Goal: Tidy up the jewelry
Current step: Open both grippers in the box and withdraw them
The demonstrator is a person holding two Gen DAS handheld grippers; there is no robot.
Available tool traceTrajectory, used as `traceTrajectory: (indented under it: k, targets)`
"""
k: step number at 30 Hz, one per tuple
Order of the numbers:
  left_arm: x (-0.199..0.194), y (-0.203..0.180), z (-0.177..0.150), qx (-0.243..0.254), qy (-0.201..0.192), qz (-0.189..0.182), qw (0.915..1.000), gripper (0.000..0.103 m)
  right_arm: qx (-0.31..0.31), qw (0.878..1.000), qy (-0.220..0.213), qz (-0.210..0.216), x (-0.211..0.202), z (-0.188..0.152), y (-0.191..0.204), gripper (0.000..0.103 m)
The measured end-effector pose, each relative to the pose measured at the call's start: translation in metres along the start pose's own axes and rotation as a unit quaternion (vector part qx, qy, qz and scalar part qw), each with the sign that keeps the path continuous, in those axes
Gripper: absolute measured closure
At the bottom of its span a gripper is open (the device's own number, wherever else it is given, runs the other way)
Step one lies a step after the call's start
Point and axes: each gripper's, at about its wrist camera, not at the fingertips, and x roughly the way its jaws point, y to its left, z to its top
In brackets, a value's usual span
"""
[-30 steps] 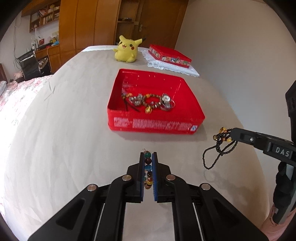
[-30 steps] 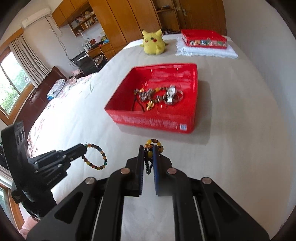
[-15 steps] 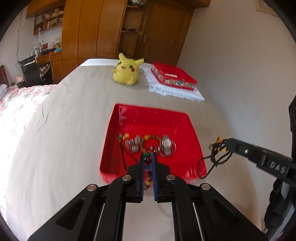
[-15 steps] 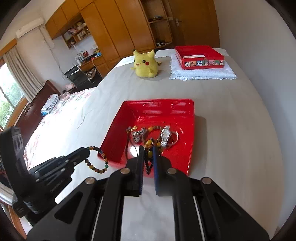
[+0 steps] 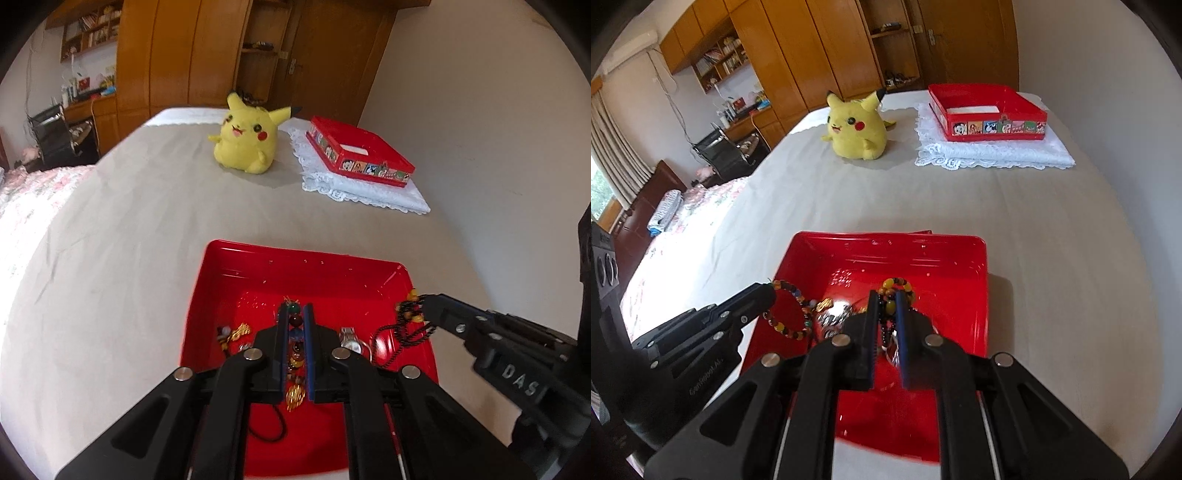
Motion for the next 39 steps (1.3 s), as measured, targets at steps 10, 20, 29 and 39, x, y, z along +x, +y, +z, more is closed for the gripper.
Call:
traceTrajectory:
  k: [10,20,29,39]
  targets:
    - [0.063,0.009,0.010,-0.005,0.049,0.016,0.9987,0.096,0.012,0.999,0.024,-0.021,0.062,0.009,-0.004,0.096]
    - [0.089,0.030,0.012,-0.050,0.076,0.027,0.9954,0.072,0.022,0.998,0.021,-0.051,0.080,0.011,-0.025,0.081]
    - [0.035,0.030,-0.001,-0.039,0.034,0.032,0.9981,0.043,0.030,0.999,0.006,-0.026,0.039,-0.006,-0.039,0.081]
    - [-0.027,0.028,-0.042,-0.021,0.004,0.049,0.9986,0.017,-0.004,1.000,-0.014,-0.010,-0.016,-0.041,-0.027,0.063]
